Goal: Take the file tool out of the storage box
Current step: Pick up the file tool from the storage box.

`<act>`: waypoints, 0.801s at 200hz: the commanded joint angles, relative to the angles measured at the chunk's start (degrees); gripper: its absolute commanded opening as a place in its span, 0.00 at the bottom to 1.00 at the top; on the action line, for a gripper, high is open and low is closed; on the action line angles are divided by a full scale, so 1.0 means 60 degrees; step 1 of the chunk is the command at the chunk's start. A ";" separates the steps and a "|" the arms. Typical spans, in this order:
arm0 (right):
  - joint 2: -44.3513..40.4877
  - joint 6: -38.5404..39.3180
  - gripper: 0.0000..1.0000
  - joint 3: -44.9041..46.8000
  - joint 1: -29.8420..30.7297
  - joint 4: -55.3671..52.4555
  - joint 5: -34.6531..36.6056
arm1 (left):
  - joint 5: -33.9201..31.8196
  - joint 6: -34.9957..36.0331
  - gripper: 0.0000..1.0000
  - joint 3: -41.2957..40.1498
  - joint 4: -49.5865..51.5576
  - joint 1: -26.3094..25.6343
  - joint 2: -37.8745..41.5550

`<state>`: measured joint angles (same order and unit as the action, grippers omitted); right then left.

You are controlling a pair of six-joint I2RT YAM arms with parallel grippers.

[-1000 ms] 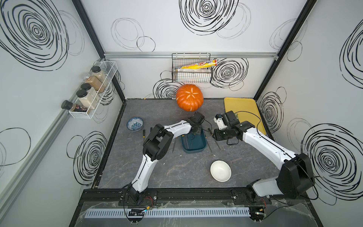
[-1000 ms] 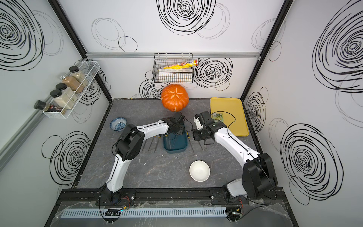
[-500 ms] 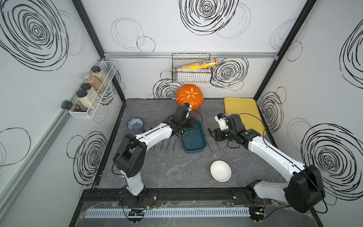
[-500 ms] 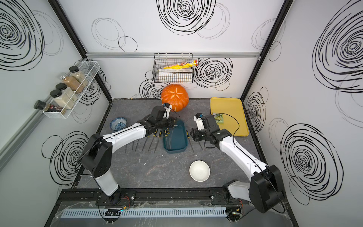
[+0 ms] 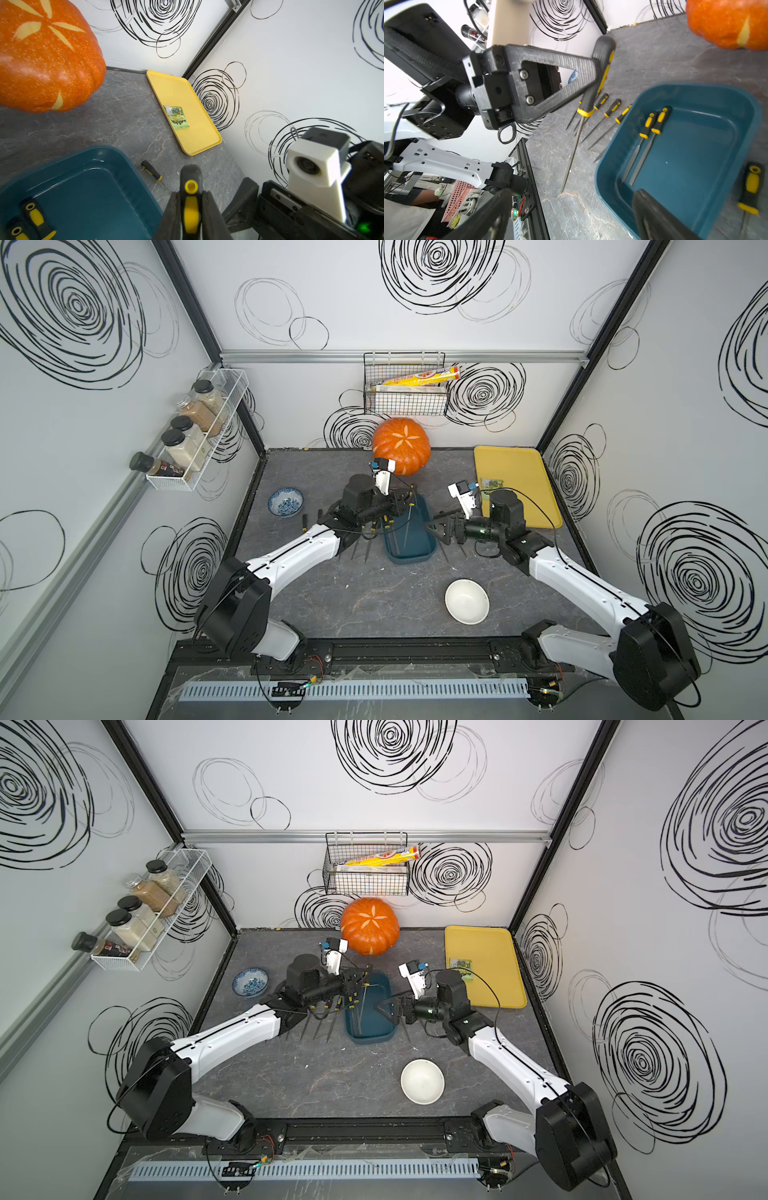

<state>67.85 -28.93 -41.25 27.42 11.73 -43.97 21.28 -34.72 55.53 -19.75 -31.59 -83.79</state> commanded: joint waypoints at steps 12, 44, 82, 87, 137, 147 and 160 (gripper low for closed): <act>0.0771 0.0029 0.72 -0.0159 0.0491 0.0842 -0.0581 | 0.0372 -0.0356 0.00 -0.0302 -0.1147 -0.0144 0.0247; 0.1510 0.0119 0.64 -0.0463 0.0759 0.0800 -0.0729 | 0.0044 -0.0234 0.00 -0.0404 -0.1195 -0.0423 0.0452; 0.1862 0.0112 0.45 -0.0669 0.0879 0.0864 -0.0883 | 0.0248 -0.0362 0.00 -0.0495 -0.1275 -0.0469 0.0403; 0.1912 0.0077 0.41 -0.0682 0.0879 0.0880 -0.0950 | 0.0212 -0.0370 0.00 -0.0532 -0.1309 -0.0484 0.0435; 0.2324 -0.0057 0.03 -0.0599 0.0893 0.1105 -0.1388 | 0.0029 -0.0322 0.00 -0.0559 -0.1158 -0.0491 0.0509; 0.2399 -0.0044 0.00 -0.0623 0.0923 0.1100 -0.1496 | 0.0002 -0.0323 0.00 -0.0566 -0.1152 -0.0484 0.0488; 0.2430 0.0054 0.00 -0.0672 0.0937 0.0976 -0.1478 | -0.0043 -0.0309 0.01 -0.0575 -0.1147 -0.0491 0.0495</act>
<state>81.54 -30.28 -44.12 32.18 17.28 -50.74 21.17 -36.05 52.05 -23.29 -34.39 -82.00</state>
